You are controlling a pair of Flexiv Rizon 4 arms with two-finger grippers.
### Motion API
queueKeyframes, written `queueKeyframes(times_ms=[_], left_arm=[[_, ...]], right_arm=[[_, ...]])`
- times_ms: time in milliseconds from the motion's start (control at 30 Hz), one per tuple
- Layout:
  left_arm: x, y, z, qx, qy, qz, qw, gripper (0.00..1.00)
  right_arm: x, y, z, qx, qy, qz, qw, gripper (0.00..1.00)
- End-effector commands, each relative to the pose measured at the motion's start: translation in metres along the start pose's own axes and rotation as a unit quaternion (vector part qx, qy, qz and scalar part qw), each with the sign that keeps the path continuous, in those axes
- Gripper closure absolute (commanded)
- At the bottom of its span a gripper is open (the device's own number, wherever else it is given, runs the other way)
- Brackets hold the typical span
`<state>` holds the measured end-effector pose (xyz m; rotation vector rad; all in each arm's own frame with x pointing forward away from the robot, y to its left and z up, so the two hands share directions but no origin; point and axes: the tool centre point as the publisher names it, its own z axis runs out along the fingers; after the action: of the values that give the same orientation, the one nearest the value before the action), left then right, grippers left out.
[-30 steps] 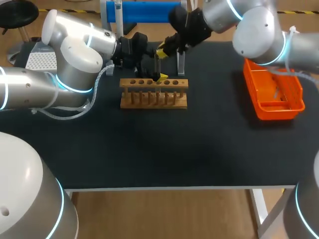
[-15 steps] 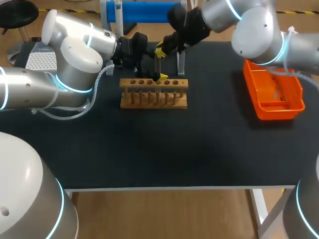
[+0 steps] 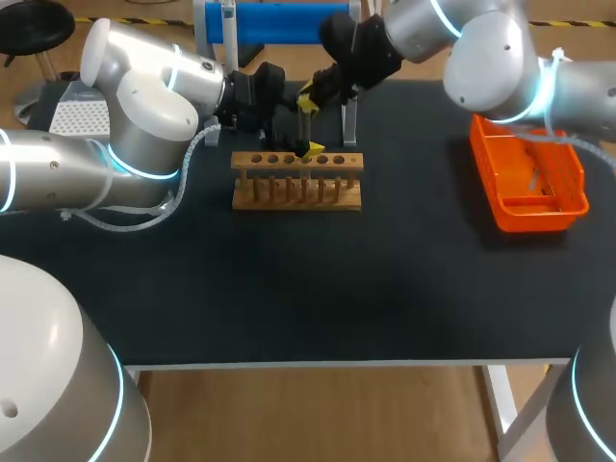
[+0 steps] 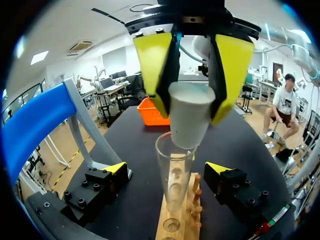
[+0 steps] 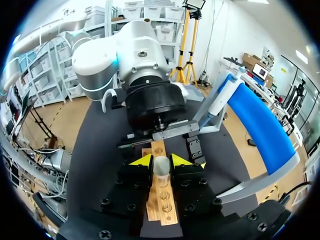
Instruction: Invert the test tube, pick up the pipette, mount the tip to pipette, aspirate from beaker and dispense into the tube, eject the tip, return the pipette, and cap with the stopper.
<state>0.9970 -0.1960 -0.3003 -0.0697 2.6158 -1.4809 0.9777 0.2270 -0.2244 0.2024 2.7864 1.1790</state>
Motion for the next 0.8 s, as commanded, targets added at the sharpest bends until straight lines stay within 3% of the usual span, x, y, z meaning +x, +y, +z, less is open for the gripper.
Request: queueKeyframes(times_ms=[33, 800], left_arm=[[-0.0003, 0.0005, 0.0007, 0.0, 0.0, 0.0, 1.0, 0.0], [-0.0003, 0.0005, 0.0007, 0.0, 0.0, 0.0, 1.0, 0.0]], right_arm=[[-0.0025, 0.0004, 0.0014, -0.006, -0.002, 0.001, 1.0, 1.0], [-0.0039, 0.003, 0.0012, -0.013, -0.006, 0.003, 1.0, 1.0]])
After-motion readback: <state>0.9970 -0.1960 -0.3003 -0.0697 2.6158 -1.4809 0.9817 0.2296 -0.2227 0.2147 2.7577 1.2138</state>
